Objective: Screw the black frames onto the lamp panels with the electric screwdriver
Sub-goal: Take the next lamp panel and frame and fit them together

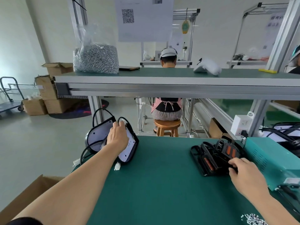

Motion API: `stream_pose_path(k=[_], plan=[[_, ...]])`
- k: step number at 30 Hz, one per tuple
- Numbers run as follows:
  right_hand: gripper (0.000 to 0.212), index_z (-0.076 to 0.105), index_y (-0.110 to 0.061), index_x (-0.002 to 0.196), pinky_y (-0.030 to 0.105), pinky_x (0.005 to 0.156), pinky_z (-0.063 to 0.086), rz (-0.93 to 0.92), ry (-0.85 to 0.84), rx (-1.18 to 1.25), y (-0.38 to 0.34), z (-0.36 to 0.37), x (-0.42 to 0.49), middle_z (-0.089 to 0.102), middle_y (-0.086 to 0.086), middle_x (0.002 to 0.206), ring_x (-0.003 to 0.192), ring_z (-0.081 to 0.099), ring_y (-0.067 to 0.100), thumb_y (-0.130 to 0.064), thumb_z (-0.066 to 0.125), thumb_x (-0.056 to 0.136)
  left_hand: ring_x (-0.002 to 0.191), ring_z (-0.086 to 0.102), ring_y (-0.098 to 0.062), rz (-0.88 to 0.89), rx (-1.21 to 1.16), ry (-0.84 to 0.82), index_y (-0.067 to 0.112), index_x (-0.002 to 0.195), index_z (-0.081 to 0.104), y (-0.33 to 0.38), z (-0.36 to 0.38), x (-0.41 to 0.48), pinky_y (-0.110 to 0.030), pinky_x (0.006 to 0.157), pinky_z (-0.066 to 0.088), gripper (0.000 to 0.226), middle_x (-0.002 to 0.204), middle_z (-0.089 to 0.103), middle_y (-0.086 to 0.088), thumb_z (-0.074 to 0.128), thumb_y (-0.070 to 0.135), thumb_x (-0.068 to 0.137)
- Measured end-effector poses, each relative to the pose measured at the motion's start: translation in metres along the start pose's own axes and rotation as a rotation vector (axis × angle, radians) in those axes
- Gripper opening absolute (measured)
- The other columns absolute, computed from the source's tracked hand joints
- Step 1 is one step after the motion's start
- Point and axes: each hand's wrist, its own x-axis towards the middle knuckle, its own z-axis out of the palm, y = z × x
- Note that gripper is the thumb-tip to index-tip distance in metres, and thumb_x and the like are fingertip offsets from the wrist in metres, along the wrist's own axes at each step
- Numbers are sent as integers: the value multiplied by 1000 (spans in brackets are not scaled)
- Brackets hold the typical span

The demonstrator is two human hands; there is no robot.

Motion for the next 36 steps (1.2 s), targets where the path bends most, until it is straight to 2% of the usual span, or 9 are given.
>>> stream_pose_path(k=[5, 8, 14, 17, 20, 23, 28, 32, 36], plan=[[16, 68, -14, 110, 32, 60, 44, -6, 11, -42, 1, 5, 6, 62, 1, 100, 93, 55, 24, -15, 65, 94, 110, 49, -34, -7, -4, 23, 7, 133, 40, 2, 7, 12, -38, 86, 45, 51, 128, 43, -17, 55, -8, 86], [14, 65, -16, 109, 30, 57, 39, -16, 9, -89, 0, 5, 9, 63, -1, 100, 90, 53, 22, -13, 63, 95, 107, 50, -33, 5, 9, 27, 12, 139, 35, -3, 10, 12, -37, 83, 45, 59, 120, 49, -17, 55, -4, 86], [14, 62, -17, 105, 31, 58, 39, -63, 0, -156, 1, 3, 9, 62, -3, 98, 91, 54, 21, -10, 62, 93, 109, 56, -35, -102, 181, -47, 8, 140, 34, 3, 11, 11, -37, 74, 45, 62, 125, 52, -20, 62, 5, 85], [13, 63, -16, 102, 31, 55, 36, -94, 16, -174, 3, 2, 9, 60, -3, 92, 86, 52, 21, -7, 62, 92, 104, 61, -31, -100, 271, -46, 10, 140, 40, 6, 10, 14, -34, 70, 44, 60, 125, 49, -18, 65, 7, 85], [14, 63, -13, 98, 31, 52, 36, -128, 55, -172, 7, 3, 8, 59, -1, 88, 85, 52, 24, -2, 65, 90, 100, 62, -30, -56, 309, -48, 13, 149, 32, 5, 10, 20, -33, 68, 44, 66, 127, 48, -19, 59, 5, 89], [20, 63, -9, 95, 30, 46, 37, -170, 105, -144, 10, 6, 6, 59, 3, 86, 83, 55, 29, 5, 70, 82, 101, 61, -34, -32, 247, -52, 13, 149, 29, 6, 11, 24, -36, 71, 44, 65, 126, 50, -20, 52, 3, 90], [31, 64, -7, 103, 29, 43, 38, -233, 165, -121, 10, 6, 4, 61, 6, 92, 88, 57, 32, 6, 73, 77, 88, 49, -30, 0, 45, 86, 10, 127, 35, 10, 17, 11, -39, 70, 41, 46, 111, 53, -16, 48, -1, 84], [32, 66, -6, 106, 27, 45, 35, -245, 197, -128, 9, 1, 5, 61, 7, 96, 91, 57, 32, 4, 73, 77, 88, 39, -26, 120, 7, 171, 9, 125, 33, 12, 23, -3, -37, 72, 36, 45, 116, 51, -15, 45, -4, 84], [29, 66, -5, 107, 37, 48, 47, -193, 222, -85, 5, -7, 4, 60, 10, 97, 92, 55, 33, 3, 71, 80, 65, 39, -23, 163, -33, 133, 8, 123, 37, 15, 21, -20, -40, 61, 36, 40, 117, 44, -17, 39, -10, 87]])
